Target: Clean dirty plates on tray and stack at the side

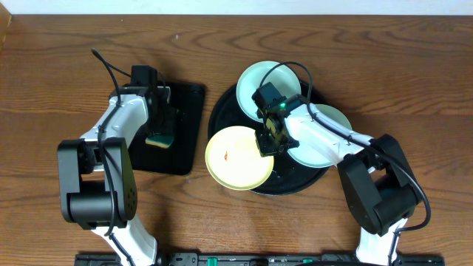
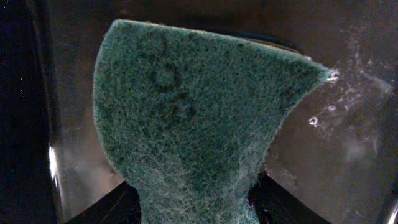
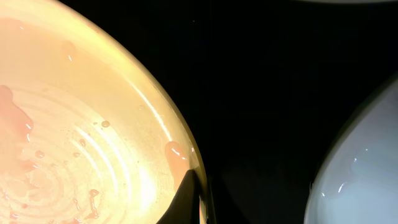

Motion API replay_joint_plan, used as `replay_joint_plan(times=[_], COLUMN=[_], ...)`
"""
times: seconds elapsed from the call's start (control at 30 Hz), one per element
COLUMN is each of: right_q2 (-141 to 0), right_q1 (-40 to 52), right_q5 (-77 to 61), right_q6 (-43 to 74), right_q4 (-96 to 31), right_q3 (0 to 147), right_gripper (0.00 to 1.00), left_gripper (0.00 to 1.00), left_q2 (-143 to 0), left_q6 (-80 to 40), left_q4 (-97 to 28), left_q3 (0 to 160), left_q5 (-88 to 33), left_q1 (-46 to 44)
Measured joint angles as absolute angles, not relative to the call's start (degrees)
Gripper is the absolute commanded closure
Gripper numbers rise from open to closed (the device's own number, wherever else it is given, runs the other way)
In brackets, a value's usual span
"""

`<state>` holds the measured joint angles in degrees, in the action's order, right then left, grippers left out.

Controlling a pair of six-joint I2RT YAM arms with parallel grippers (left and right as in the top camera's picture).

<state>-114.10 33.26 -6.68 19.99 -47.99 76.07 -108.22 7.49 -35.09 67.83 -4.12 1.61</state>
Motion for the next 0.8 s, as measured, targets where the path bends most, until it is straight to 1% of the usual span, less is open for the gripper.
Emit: replay_joint_plan(times=[0.23, 0.27, 0.3, 0.37, 0.4, 0.43, 0.47, 0.7, 0.8], right_q2=[-114.1, -114.1, -114.1, -114.1, -114.1, -114.1, -114.1, -114.1, -114.1], right_q1=[33.3, 33.3, 33.3, 33.3, 33.3, 33.3, 33.3, 33.2, 33.0], right_q5=[-6.7, -6.7, -6.7, -6.7, -6.7, -6.7, -6.7, -6.7, -7.2], right_q6=[20.0, 20.0, 20.0, 20.0, 20.0, 20.0, 20.0, 20.3, 21.2], right_q4=[-48.0, -48.0, -48.0, -48.0, -48.0, -48.0, -48.0, -48.0, -48.1], right_q3=[76.1, 76.1, 76.1, 76.1, 76.1, 76.1, 76.1, 76.1, 76.1], right_gripper=[0.99, 0.99, 0.99, 0.99, 0.99, 0.99, 0.99, 0.99, 0.99], left_gripper=[0.47, 0.51, 0.58, 0.78, 0.81, 0.89, 0.92, 0.92, 0.92], left_q2=[-108.2, -108.2, -108.2, -108.2, -108.2, -108.2, -108.2, -108.1, -106.4], left_q6=[7.5, 7.5, 7.3, 7.1, 7.2, 7.3, 7.1, 6.6, 6.0], left_q4=[-33.7, -33.6, -33.7, -34.1, -34.6, -35.4, -36.4, -42.7, -45.5], left_q3=[67.8, 67.8, 67.8, 67.9, 67.9, 68.0, 68.3, 71.1, 71.3], left_q5=[-3.9, -3.9, -3.9, -3.9, -4.0, -4.1, -4.1, -4.2, -6.0], left_q1=[1.6, 1.6, 1.6, 1.6, 1.6, 1.6, 1.5, 1.5, 1.5])
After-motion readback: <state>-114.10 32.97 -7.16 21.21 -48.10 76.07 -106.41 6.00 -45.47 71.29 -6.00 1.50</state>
